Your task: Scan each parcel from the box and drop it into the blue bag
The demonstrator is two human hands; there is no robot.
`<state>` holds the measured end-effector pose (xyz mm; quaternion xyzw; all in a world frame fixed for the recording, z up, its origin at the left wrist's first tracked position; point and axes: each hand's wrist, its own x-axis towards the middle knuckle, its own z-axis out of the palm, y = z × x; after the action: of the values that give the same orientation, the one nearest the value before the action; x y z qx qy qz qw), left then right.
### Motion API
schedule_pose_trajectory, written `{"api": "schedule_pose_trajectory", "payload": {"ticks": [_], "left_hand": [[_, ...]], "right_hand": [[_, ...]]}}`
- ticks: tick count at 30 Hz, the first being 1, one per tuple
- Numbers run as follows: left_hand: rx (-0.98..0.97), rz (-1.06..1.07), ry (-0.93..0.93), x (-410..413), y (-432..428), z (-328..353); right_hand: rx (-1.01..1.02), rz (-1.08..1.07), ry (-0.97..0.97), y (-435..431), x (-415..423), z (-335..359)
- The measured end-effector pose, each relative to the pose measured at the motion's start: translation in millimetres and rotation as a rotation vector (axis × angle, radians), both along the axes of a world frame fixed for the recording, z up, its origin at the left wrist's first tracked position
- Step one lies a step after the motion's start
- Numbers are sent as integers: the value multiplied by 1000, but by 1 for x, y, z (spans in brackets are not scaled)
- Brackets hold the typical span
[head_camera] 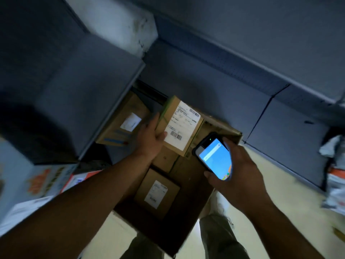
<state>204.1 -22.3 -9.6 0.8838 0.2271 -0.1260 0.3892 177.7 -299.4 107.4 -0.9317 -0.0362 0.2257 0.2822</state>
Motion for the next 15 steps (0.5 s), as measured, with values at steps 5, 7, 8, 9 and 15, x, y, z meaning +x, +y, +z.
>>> {"api": "schedule_pose_trajectory", "payload": {"ticks": [5,7,8,9,15], "left_hand": [[6,111,-91,-11,-4,131],[67,175,-162,-21,-4,177],[98,214,-190,-29,-3,199],[122,256,-208,-37,-1,220],[276,513,-306,-110,7,309]], "right_hand": [[35,73,-8,2,0,86],[34,128,-13,1,8,112],[43,160,-26,1,11,123],[59,190,-36,3,14,134],[-6,451,-54,12,2,195]]}}
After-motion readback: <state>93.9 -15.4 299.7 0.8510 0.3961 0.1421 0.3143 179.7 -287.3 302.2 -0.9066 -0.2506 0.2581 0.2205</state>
